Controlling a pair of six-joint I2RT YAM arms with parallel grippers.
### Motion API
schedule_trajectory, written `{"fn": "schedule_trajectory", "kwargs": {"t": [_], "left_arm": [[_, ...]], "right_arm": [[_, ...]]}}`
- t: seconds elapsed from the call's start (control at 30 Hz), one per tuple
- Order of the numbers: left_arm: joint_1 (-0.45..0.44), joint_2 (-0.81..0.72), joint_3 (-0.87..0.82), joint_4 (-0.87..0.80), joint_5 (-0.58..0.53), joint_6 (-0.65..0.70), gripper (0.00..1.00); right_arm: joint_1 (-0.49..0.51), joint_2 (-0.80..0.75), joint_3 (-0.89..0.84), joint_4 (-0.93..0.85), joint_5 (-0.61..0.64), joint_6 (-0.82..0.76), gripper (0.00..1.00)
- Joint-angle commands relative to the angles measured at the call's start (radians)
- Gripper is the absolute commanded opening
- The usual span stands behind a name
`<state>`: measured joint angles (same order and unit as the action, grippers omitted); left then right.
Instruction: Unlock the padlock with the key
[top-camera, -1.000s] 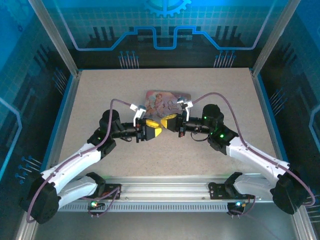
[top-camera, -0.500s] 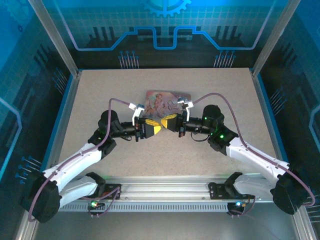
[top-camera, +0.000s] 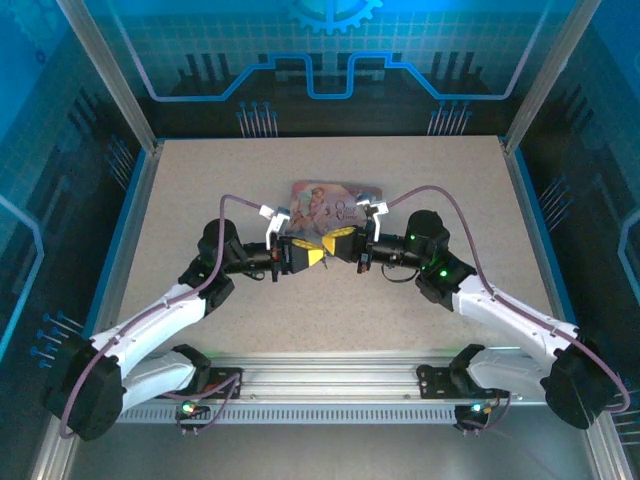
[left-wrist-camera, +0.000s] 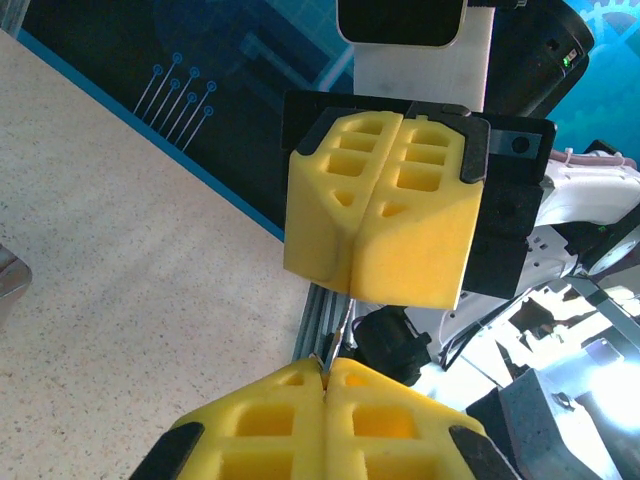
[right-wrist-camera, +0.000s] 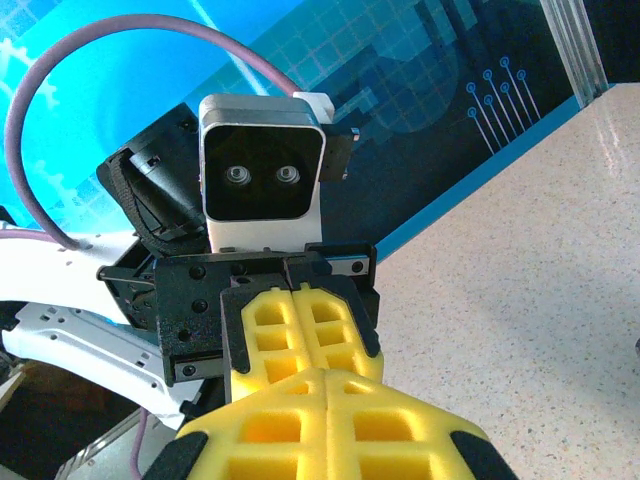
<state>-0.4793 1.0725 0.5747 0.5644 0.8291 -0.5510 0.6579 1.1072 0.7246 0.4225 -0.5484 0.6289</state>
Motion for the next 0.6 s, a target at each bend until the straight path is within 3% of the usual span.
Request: {"fn": "schedule_trajectory", "kwargs": {"t": [0.0, 0.1, 0.2, 0.27, 0.4, 0.57], "left_arm": [[0.012, -0.029, -0.011, 0.004, 0.017, 0.019, 0.0], [0.019, -0.051, -0.016, -0.036, -0.001, 0.04, 0.0], [0.021, -0.084, 0.006, -0.217, -0.057, 0.132, 0.0], [0.021, -0.114, 0.016, -0.348, -0.117, 0.202, 0.0], [0.021, -0.185, 0.014, -0.576, -0.289, 0.303, 0.0], [0.021, -0.269, -0.034, -0.732, -0.483, 0.313, 0.0]], "right_arm": [[-0.007, 0.006, -0.013, 0.032, 0.019, 0.011, 0.0], [-0.008, -0.002, -0.01, -0.014, 0.071, 0.021, 0.03], [-0.009, -0.03, -0.001, -0.126, 0.169, 0.013, 0.45], [-0.008, -0.053, 0.008, -0.239, 0.259, 0.002, 0.61], [0.032, -0.055, 0.022, -0.449, 0.515, -0.024, 0.69], [0.203, 0.098, 0.036, -0.531, 0.893, -0.053, 0.74]]}}
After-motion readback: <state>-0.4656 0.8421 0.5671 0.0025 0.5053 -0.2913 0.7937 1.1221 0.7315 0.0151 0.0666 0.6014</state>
